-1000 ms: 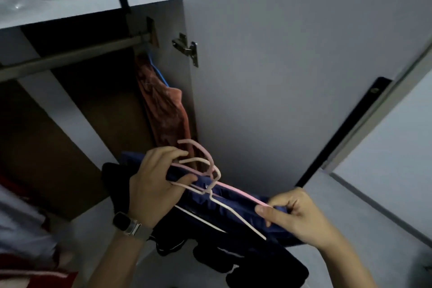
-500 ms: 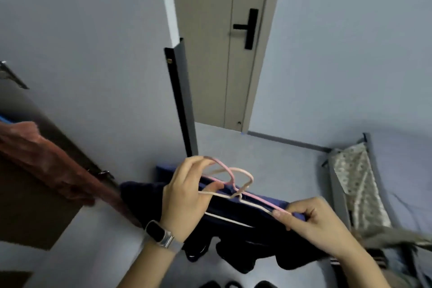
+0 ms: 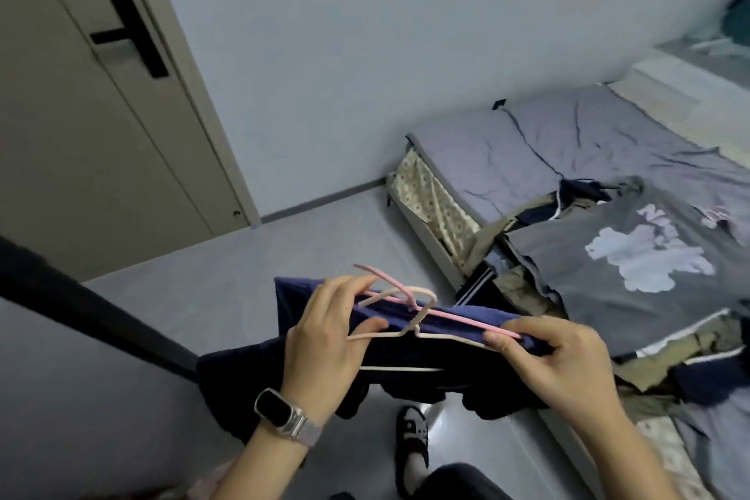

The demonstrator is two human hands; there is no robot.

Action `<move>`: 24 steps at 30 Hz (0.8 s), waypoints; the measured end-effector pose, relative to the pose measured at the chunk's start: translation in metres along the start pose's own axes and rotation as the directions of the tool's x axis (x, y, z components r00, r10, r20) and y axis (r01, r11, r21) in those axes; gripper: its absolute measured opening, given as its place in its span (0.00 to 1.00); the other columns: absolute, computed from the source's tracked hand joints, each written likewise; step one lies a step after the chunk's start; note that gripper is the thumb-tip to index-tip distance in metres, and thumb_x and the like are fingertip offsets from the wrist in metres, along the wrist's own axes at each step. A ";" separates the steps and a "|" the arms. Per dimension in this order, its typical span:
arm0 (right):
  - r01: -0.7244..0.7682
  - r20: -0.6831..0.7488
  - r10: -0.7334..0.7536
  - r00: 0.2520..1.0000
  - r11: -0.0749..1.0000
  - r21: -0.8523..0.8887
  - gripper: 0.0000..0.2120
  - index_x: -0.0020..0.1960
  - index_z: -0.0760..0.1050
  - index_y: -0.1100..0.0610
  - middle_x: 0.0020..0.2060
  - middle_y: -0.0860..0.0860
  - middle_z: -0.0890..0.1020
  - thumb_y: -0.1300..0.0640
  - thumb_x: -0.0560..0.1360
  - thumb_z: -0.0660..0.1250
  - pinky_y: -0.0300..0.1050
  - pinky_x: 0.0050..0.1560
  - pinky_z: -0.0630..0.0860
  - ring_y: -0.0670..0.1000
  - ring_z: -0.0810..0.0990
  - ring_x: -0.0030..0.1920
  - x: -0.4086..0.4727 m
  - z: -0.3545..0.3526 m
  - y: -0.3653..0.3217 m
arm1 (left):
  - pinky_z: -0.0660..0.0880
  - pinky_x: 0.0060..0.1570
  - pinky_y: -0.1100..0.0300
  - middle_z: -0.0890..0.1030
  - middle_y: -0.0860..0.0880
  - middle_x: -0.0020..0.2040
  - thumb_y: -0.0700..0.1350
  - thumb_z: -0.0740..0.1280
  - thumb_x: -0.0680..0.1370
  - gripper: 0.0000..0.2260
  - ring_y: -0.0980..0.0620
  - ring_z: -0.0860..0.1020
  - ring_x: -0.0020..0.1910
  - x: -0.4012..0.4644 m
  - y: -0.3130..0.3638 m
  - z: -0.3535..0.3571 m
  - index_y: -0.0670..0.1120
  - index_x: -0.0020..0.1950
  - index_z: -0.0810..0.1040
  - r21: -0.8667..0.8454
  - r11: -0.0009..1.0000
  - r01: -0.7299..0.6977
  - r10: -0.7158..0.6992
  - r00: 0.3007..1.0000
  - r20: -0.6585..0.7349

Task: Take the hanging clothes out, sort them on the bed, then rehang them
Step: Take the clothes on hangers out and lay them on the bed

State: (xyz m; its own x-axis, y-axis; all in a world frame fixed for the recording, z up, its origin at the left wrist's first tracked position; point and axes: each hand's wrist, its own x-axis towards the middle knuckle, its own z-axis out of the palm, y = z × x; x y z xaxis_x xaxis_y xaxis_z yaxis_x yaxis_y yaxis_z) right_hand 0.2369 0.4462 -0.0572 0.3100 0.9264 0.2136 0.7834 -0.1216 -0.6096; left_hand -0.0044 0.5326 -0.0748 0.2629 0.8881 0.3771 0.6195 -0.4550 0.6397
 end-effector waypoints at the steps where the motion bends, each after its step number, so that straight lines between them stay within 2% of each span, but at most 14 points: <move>1: -0.045 -0.018 0.045 0.999 0.999 -0.001 0.12 0.35 0.78 0.40 0.27 0.43 0.79 0.34 0.66 0.64 0.43 0.32 0.73 0.43 0.78 0.30 -0.011 -0.007 0.007 | 0.74 0.49 0.61 0.76 0.58 0.55 0.55 0.64 0.70 0.17 0.57 0.74 0.57 0.001 0.007 0.009 0.57 0.58 0.70 -0.025 0.999 -0.039 0.040 0.999 0.026; 4: -0.144 -0.059 0.143 0.988 0.990 -0.001 0.08 0.32 0.76 0.36 0.27 0.41 0.79 0.34 0.65 0.64 0.44 0.32 0.72 0.42 0.77 0.30 -0.034 -0.025 0.022 | 0.76 0.46 0.59 0.75 0.57 0.54 0.53 0.67 0.70 0.18 0.56 0.75 0.55 0.005 0.026 0.028 0.55 0.58 0.70 -0.067 0.989 -0.130 0.134 0.989 0.057; 6: -0.180 -0.085 0.180 0.980 0.984 0.001 0.06 0.32 0.76 0.37 0.26 0.42 0.78 0.37 0.65 0.66 0.43 0.31 0.72 0.42 0.76 0.28 -0.044 -0.038 0.033 | 0.75 0.47 0.61 0.73 0.58 0.54 0.54 0.66 0.70 0.17 0.56 0.74 0.55 0.009 0.039 0.041 0.55 0.58 0.70 -0.081 0.981 -0.177 0.184 0.979 0.091; 10: -0.217 -0.086 0.218 0.972 0.976 0.028 0.09 0.35 0.78 0.37 0.26 0.40 0.79 0.34 0.65 0.64 0.44 0.30 0.72 0.40 0.76 0.27 -0.046 -0.063 0.062 | 0.71 0.49 0.64 0.73 0.59 0.54 0.54 0.64 0.70 0.18 0.57 0.73 0.54 0.023 0.060 0.071 0.56 0.59 0.70 -0.073 0.976 -0.206 0.215 0.965 0.150; 14: -0.205 -0.020 0.205 0.978 0.978 0.029 0.09 0.35 0.78 0.37 0.24 0.41 0.77 0.34 0.64 0.64 0.40 0.28 0.68 0.40 0.72 0.25 -0.029 -0.088 0.100 | 0.74 0.44 0.64 0.73 0.59 0.54 0.46 0.71 0.68 0.21 0.57 0.74 0.54 0.045 0.084 0.105 0.57 0.59 0.70 -0.026 0.971 -0.239 0.240 0.955 0.176; 17: -0.172 0.013 0.172 0.985 0.985 0.006 0.13 0.36 0.78 0.39 0.24 0.46 0.74 0.32 0.65 0.63 0.38 0.27 0.65 0.42 0.69 0.24 -0.005 -0.105 0.131 | 0.72 0.43 0.68 0.70 0.62 0.55 0.48 0.66 0.68 0.21 0.61 0.73 0.53 0.064 0.114 0.132 0.59 0.60 0.69 -0.032 0.962 -0.271 0.272 0.941 0.202; 21: -0.133 0.030 0.134 0.991 0.991 -0.021 0.23 0.35 0.76 0.37 0.24 0.47 0.74 0.23 0.68 0.52 0.41 0.30 0.70 0.45 0.70 0.25 0.026 -0.125 0.168 | 0.69 0.41 0.73 0.69 0.64 0.52 0.44 0.75 0.66 0.27 0.64 0.71 0.50 0.088 0.145 0.168 0.61 0.59 0.70 -0.051 0.970 -0.239 0.244 0.942 0.230; 24: -0.114 0.024 0.114 0.993 0.993 -0.028 0.25 0.37 0.77 0.38 0.24 0.44 0.74 0.23 0.69 0.49 0.37 0.29 0.67 0.44 0.70 0.26 0.043 -0.139 0.190 | 0.66 0.41 0.78 0.68 0.65 0.50 0.47 0.75 0.66 0.25 0.66 0.69 0.49 0.104 0.161 0.188 0.60 0.59 0.71 -0.058 0.975 -0.213 0.221 0.945 0.240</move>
State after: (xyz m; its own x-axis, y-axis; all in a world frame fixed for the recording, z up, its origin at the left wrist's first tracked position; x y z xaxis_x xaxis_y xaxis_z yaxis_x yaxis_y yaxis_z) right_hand 0.4740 0.4136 -0.0576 0.3842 0.9149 0.1238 0.7577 -0.2359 -0.6084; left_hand 0.2618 0.5638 -0.0589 0.5628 0.7546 0.3373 0.5052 -0.6370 0.5822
